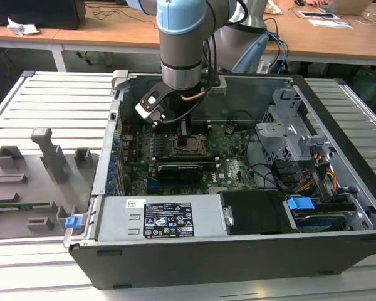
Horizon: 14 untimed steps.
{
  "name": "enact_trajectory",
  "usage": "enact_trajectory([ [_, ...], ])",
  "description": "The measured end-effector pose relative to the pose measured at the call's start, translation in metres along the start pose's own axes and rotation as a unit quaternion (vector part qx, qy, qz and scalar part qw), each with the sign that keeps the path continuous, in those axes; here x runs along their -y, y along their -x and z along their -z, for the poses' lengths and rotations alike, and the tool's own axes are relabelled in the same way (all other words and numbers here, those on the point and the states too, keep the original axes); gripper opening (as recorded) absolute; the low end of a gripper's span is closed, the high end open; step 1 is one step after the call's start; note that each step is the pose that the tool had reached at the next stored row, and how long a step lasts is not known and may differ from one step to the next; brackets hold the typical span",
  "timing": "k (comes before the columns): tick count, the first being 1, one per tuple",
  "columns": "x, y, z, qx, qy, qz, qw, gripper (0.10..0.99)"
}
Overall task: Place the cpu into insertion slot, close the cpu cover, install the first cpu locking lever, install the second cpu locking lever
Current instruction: 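Close the cpu cover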
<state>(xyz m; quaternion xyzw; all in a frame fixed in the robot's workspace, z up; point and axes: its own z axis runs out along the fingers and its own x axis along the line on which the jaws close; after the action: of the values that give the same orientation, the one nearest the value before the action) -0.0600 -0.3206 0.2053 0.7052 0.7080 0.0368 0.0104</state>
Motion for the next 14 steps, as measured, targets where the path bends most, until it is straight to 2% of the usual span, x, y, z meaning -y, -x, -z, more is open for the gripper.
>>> enact_trajectory([
  [5, -0.0037, -0.0006, -0.0010, -0.0001, 0.0002, 0.000, 1.0000, 0.106],
  [8, -0.0043, -0.0010, 0.0070, -0.0002, 0.0002, 0.000, 1.0000, 0.106],
  [14, -0.0167, -0.0009, 0.0062, -0.0002, -0.0001, 0.000, 1.0000, 0.106],
])
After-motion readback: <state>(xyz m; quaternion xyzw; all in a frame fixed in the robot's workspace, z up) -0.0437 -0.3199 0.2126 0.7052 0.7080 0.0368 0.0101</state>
